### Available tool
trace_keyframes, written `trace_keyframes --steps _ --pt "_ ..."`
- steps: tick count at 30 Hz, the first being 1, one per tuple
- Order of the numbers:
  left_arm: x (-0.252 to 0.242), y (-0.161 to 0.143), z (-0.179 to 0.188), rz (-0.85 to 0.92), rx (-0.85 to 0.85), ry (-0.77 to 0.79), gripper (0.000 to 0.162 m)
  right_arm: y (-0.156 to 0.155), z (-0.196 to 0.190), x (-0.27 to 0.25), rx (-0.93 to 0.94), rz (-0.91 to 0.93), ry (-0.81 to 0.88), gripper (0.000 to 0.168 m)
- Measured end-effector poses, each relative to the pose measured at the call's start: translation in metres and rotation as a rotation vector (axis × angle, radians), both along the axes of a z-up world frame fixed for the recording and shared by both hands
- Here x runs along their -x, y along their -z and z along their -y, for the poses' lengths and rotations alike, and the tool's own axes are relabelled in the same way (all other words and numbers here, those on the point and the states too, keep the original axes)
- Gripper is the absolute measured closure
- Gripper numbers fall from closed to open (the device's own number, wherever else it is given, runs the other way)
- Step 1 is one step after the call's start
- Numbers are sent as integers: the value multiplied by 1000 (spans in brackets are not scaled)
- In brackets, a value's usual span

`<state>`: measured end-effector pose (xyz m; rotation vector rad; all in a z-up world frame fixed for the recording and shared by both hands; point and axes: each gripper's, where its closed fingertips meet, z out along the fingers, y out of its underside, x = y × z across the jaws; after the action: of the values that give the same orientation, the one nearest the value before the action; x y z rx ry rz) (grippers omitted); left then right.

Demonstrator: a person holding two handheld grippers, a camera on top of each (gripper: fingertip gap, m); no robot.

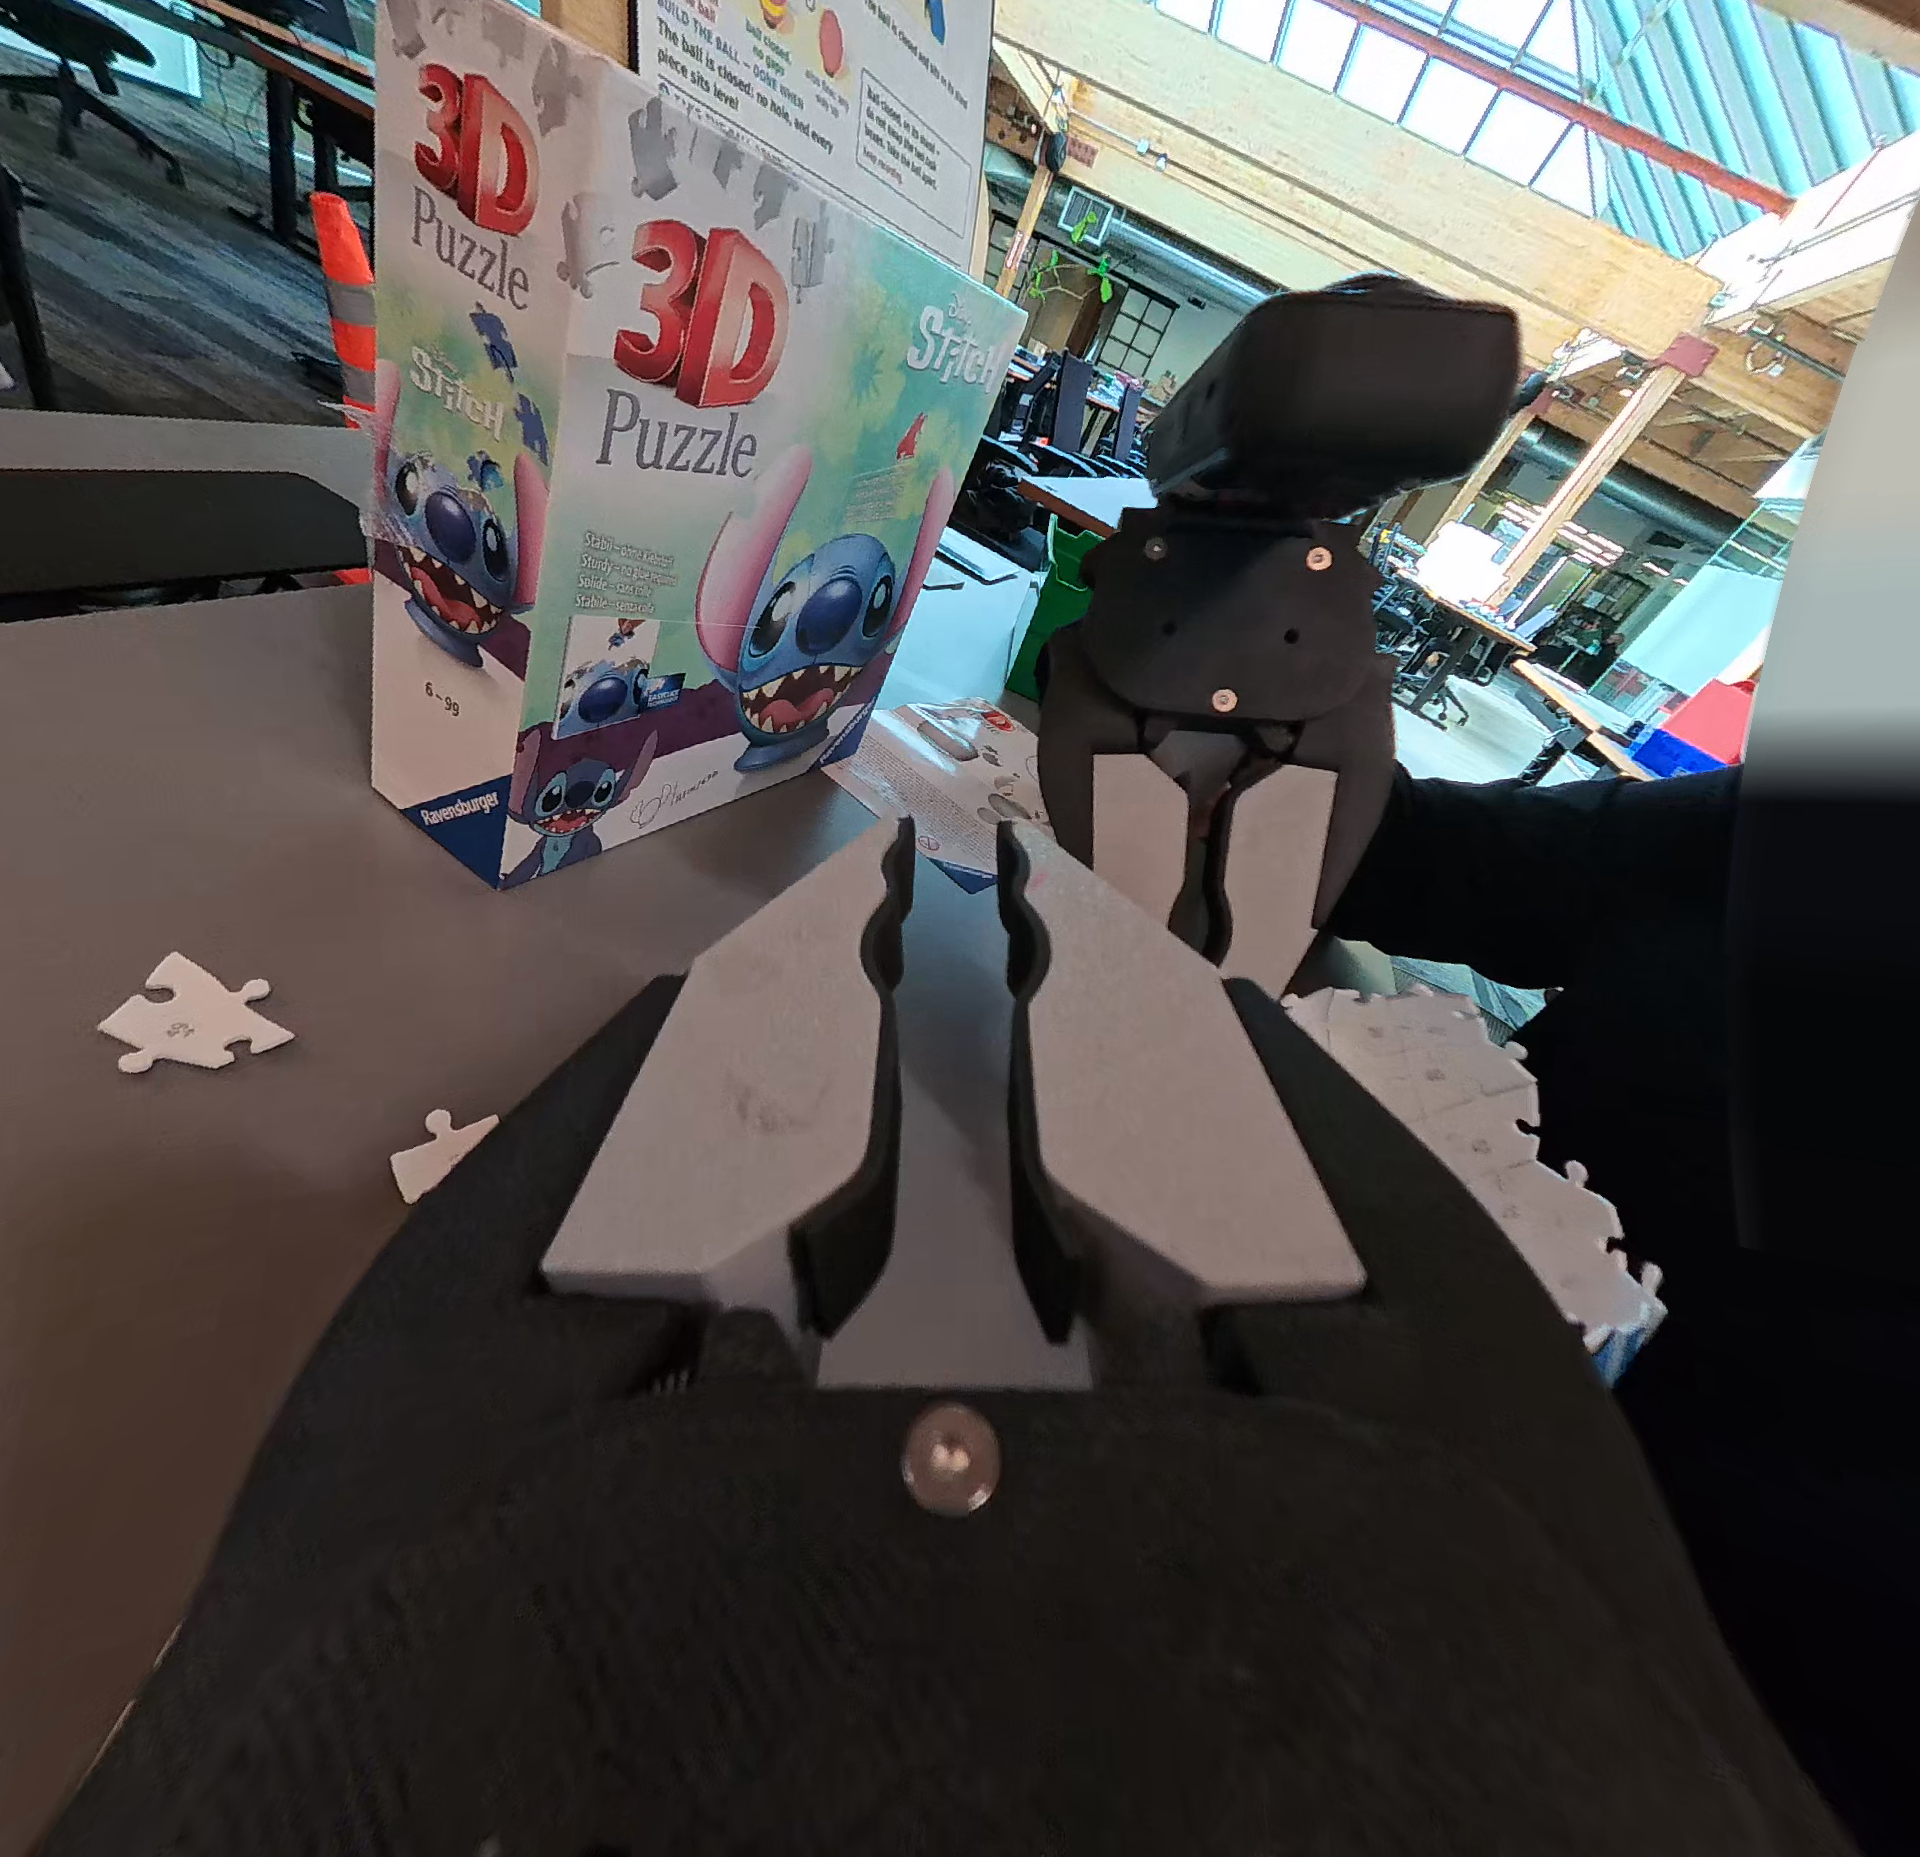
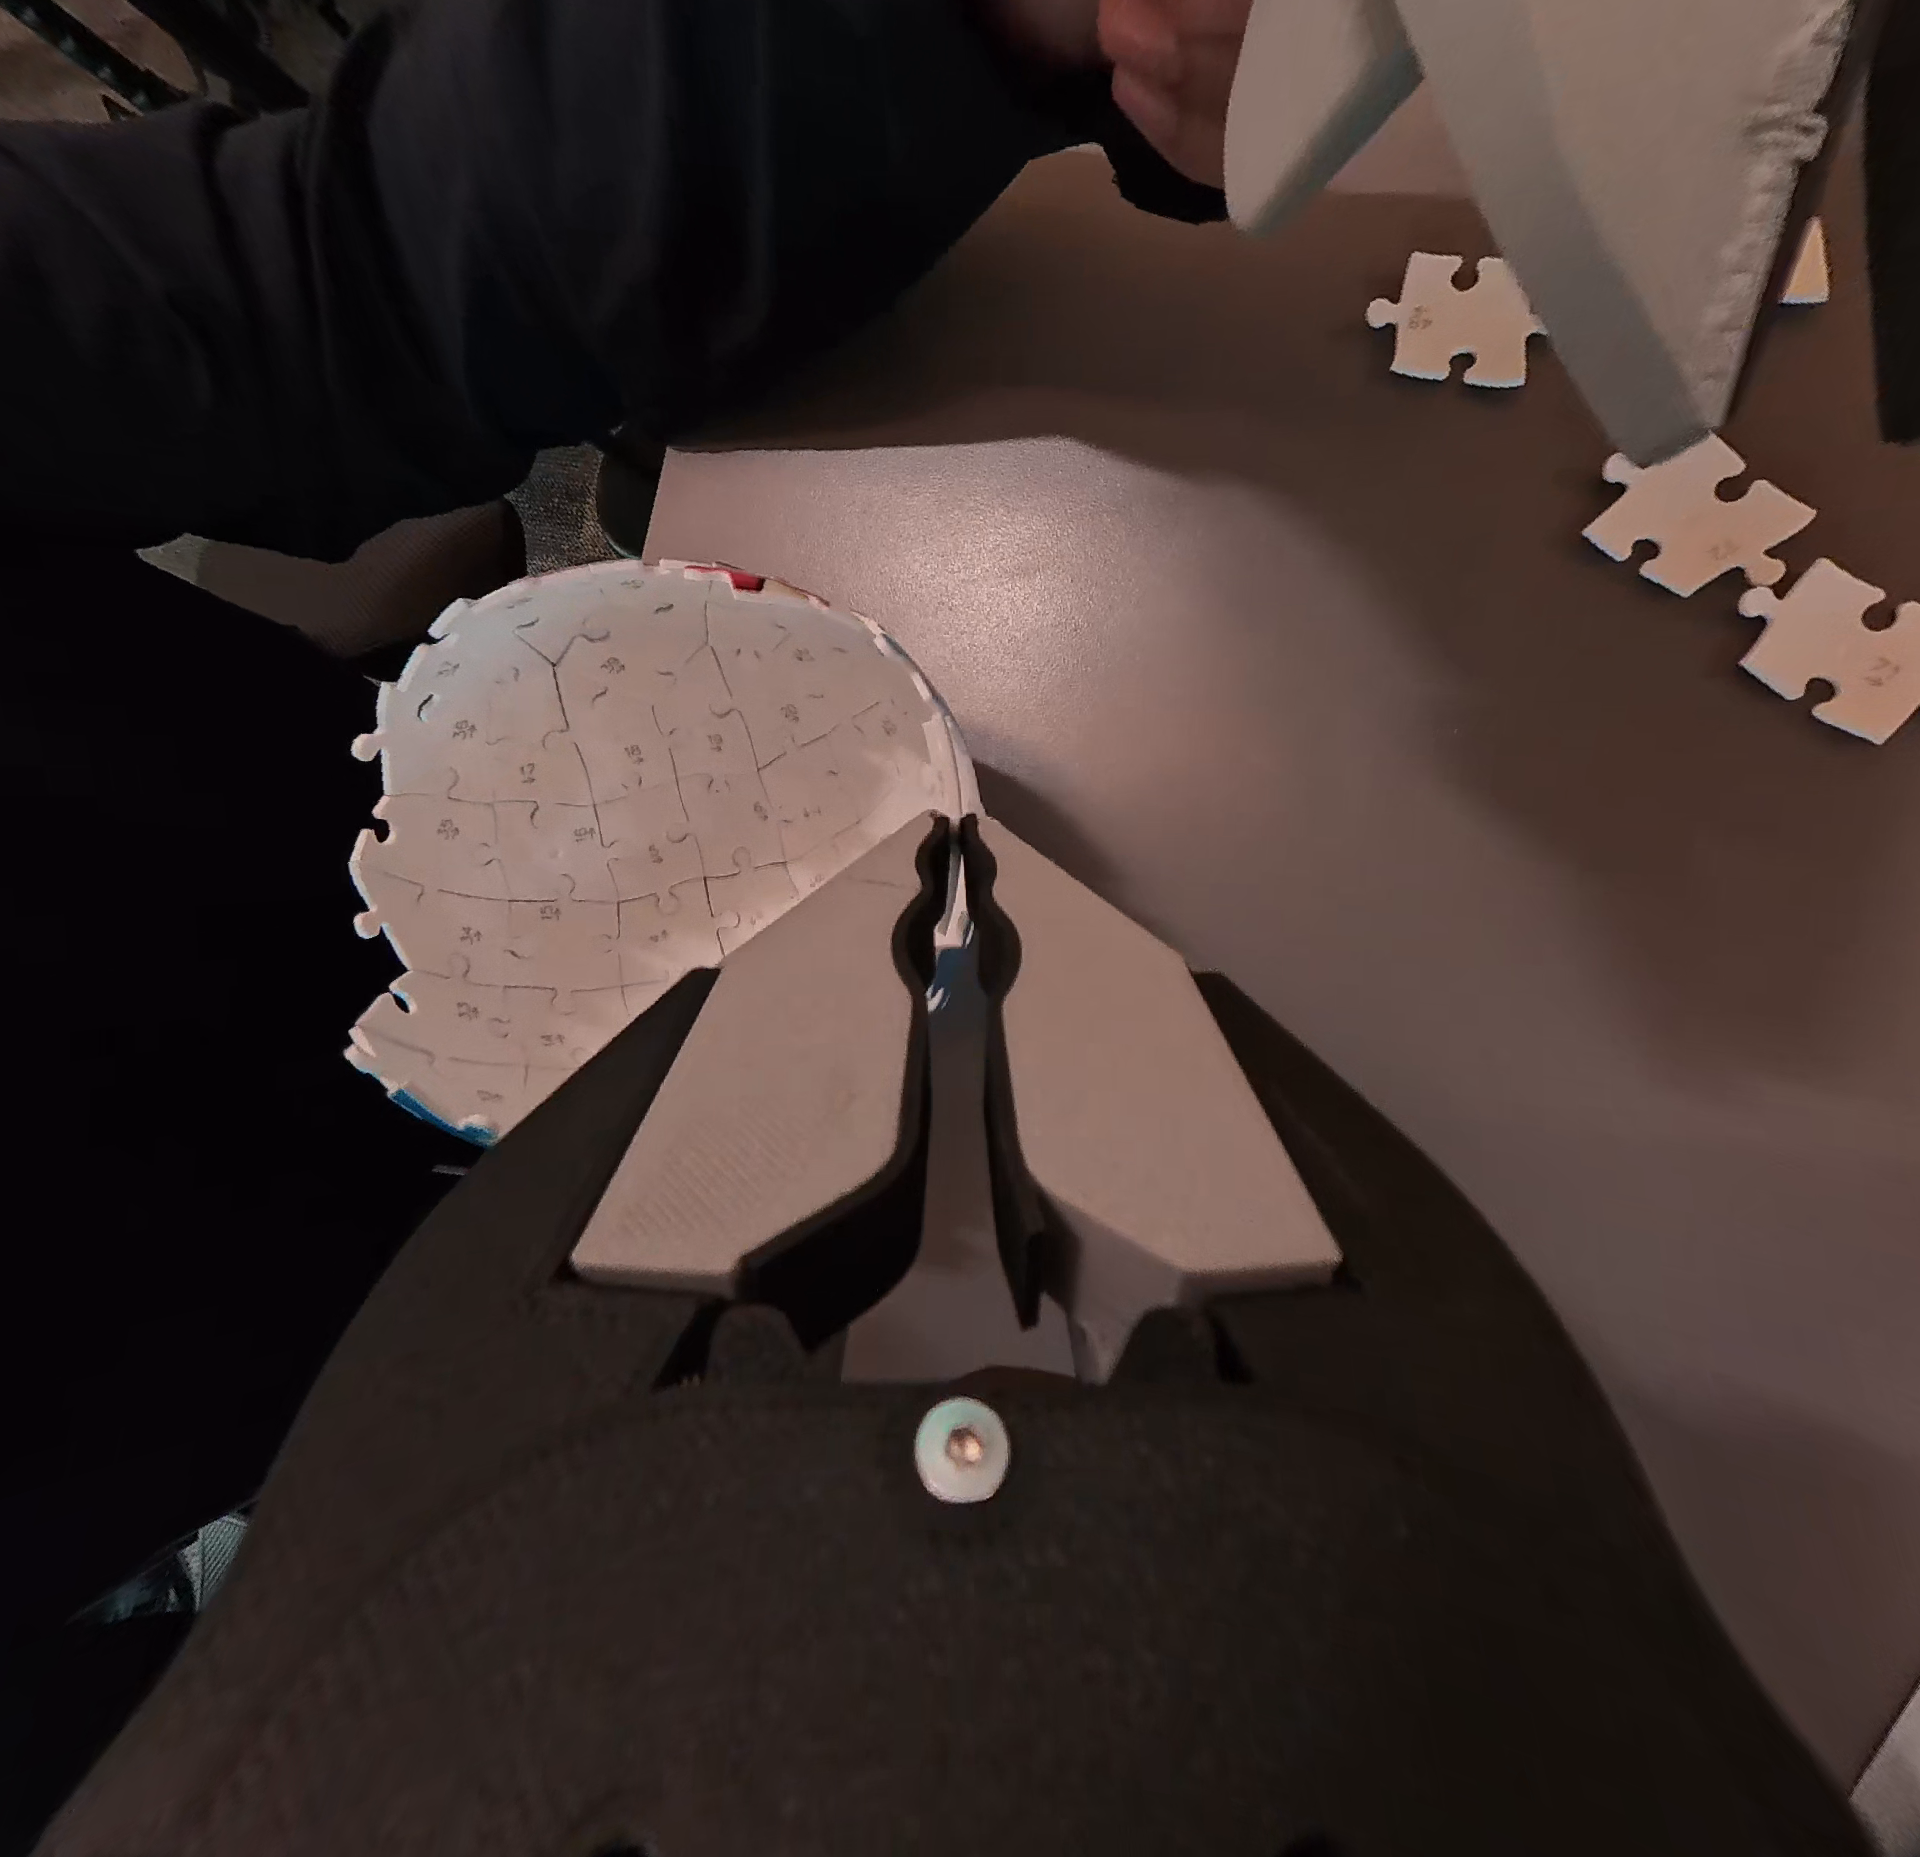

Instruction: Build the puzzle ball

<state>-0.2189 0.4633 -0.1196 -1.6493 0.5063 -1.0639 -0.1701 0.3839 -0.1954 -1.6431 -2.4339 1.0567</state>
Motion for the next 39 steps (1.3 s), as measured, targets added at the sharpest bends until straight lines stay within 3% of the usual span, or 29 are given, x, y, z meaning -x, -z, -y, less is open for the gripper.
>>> trace_keyframes --steps 17,27,39 --pt "-6 7 0 -27 22 24 150 -17 -20 -3 34 -48 60 168" --pt "-8 11 0 -44 32 28 150 -2 -10 -4 -34 -7 21 168" --pt "-21 19 7 -95 41 93 148 -21 -46 5 53 -86 183 168"
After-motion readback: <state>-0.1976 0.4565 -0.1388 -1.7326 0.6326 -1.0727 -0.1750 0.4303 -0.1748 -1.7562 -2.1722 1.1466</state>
